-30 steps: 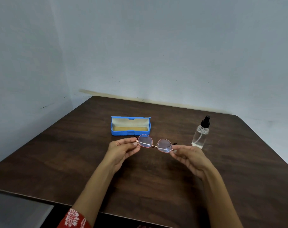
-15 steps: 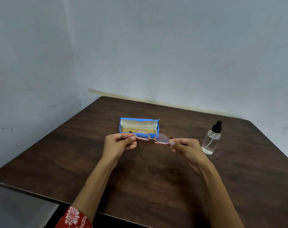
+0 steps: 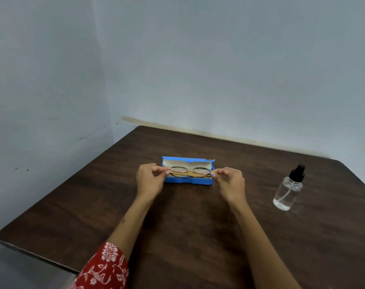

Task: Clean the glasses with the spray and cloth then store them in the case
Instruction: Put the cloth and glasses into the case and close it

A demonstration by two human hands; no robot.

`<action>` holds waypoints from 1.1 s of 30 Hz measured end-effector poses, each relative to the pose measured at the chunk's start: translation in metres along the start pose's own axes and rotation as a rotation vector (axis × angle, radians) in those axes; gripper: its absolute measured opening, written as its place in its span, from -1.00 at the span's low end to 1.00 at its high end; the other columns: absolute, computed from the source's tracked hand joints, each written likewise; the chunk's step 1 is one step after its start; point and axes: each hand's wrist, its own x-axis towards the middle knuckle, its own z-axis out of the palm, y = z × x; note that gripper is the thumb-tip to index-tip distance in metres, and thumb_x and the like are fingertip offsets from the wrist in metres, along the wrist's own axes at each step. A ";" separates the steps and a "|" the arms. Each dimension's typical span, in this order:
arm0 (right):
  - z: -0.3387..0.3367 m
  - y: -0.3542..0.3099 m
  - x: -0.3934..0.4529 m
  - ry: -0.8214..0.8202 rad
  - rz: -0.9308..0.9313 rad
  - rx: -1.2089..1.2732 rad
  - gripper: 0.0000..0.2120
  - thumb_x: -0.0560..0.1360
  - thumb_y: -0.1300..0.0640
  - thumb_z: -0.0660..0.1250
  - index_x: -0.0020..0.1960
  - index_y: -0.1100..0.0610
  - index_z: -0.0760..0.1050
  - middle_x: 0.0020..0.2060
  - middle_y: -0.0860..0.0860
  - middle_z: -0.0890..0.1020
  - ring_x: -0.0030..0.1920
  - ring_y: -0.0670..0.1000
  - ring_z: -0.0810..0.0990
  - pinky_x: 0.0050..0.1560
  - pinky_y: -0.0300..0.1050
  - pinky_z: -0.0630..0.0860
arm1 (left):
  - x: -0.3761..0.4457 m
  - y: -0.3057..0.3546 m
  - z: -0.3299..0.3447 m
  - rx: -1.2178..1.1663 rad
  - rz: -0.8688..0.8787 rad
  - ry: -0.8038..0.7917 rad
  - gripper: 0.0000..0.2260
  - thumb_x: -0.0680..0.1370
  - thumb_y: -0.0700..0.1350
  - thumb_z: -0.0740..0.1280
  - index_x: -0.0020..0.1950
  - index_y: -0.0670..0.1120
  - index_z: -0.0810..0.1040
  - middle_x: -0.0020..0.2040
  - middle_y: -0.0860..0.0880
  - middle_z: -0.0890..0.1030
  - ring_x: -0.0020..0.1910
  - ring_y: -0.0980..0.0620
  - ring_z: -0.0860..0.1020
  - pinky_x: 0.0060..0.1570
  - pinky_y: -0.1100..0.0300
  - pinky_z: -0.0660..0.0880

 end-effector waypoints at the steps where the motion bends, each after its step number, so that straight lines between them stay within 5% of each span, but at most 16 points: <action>1: 0.002 -0.002 0.002 0.004 0.010 0.000 -0.94 0.45 0.07 0.42 -0.14 -0.09 0.62 0.10 0.01 0.54 0.24 0.02 0.40 0.17 -0.11 0.36 | 0.003 -0.001 0.002 0.019 -0.004 0.016 -0.80 0.45 -0.20 0.43 0.06 -0.17 0.65 -0.05 0.07 0.46 0.00 0.16 0.38 0.00 0.24 0.32; 6: 0.009 -0.006 0.012 0.020 0.059 -0.038 -0.95 0.47 0.12 0.40 -0.09 0.00 0.62 0.15 0.05 0.49 0.28 0.02 0.36 0.12 -0.19 0.32 | 0.016 -0.012 0.013 0.082 -0.045 0.021 -0.81 0.45 -0.17 0.44 0.04 -0.13 0.66 0.25 -0.08 0.47 0.27 -0.01 0.39 0.23 0.13 0.36; 27: 0.020 -0.011 0.016 0.011 0.053 -0.266 -0.83 0.48 0.13 0.39 0.06 0.08 0.64 0.32 0.06 0.40 0.33 0.04 0.32 0.24 -0.01 0.42 | 0.018 -0.024 0.027 0.430 0.163 0.019 -0.83 0.53 -0.17 0.31 0.05 -0.17 0.65 0.33 -0.12 0.40 0.34 -0.04 0.31 0.29 0.11 0.34; 33: 0.019 -0.010 0.011 0.130 0.068 -0.138 -0.83 0.48 0.16 0.36 0.03 0.15 0.65 0.26 0.06 0.50 0.27 0.00 0.42 0.08 -0.23 0.30 | 0.013 -0.022 0.024 0.307 0.184 0.055 -0.76 0.48 -0.21 0.35 0.13 -0.20 0.61 0.33 -0.09 0.37 0.33 0.01 0.33 0.19 0.29 0.24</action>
